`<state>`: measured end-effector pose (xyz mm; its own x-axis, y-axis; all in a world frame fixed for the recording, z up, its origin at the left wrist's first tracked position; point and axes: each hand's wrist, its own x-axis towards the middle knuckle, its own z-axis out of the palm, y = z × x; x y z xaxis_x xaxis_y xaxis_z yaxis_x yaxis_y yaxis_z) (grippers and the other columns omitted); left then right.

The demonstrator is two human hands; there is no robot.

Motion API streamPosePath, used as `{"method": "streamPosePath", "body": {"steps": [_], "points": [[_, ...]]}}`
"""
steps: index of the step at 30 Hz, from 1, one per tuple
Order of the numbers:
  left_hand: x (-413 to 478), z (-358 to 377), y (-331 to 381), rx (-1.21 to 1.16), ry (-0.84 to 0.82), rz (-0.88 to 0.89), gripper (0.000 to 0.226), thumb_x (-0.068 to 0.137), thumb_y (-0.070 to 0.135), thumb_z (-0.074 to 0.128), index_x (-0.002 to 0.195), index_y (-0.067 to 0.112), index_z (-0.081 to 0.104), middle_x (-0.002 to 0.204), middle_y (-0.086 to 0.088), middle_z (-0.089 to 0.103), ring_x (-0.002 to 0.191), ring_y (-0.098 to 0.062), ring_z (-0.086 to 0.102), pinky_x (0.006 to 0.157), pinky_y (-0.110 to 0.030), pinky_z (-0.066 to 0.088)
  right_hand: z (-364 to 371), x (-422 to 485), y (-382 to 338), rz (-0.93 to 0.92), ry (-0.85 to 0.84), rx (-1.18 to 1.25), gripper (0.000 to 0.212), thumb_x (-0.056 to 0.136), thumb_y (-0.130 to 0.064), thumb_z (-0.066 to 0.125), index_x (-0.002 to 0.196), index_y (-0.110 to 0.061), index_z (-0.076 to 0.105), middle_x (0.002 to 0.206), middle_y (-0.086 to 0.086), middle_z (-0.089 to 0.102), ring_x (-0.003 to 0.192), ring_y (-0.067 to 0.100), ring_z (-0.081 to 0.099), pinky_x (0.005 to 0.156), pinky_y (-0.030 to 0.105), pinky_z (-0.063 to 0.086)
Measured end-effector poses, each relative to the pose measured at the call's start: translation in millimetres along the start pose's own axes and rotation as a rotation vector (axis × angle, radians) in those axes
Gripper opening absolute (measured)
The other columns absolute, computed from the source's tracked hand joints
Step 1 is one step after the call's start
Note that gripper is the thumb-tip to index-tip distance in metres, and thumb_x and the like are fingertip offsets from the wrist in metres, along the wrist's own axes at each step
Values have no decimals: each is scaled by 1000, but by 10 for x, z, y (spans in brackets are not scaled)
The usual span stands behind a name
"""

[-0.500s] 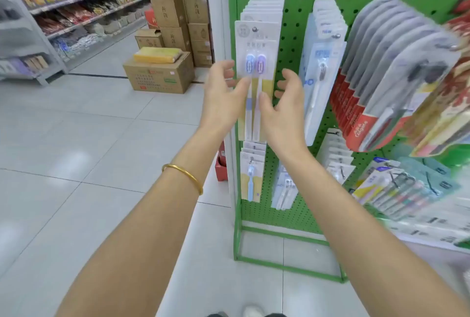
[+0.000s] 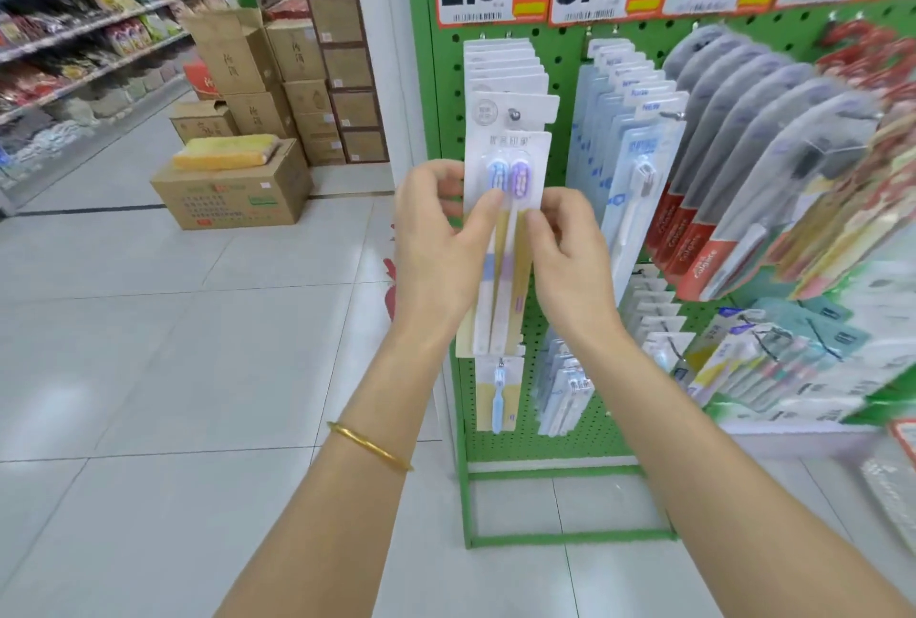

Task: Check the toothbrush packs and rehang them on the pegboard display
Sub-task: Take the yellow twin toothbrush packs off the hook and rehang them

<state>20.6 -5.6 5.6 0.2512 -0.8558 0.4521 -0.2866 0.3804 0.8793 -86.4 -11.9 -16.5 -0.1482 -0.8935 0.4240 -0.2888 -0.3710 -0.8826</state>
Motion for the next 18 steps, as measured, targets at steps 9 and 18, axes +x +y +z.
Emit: {"method": "streamPosePath", "body": {"steps": [9, 18], "points": [[-80, -141, 194, -98, -126, -22, 21, 87, 23, 68, 99, 22, 51, 94, 8, 57, 76, 1, 52, 72, -14, 47, 61, -153, -103, -41, 177, 122, 23, 99, -8, 40, 85, -26, 44, 82, -10, 47, 72, -5, 44, 69, 11, 38], [-231, -200, 314, -153, -139, 4, 22, 86, 19, 69, 92, 25, 49, 89, 10, 56, 75, 1, 52, 71, -14, 46, -28, -268, -197, -108, 173, 135, 22, 99, -6, 40, 85, -21, 44, 76, -11, 45, 67, -6, 42, 66, 11, 37]]}}
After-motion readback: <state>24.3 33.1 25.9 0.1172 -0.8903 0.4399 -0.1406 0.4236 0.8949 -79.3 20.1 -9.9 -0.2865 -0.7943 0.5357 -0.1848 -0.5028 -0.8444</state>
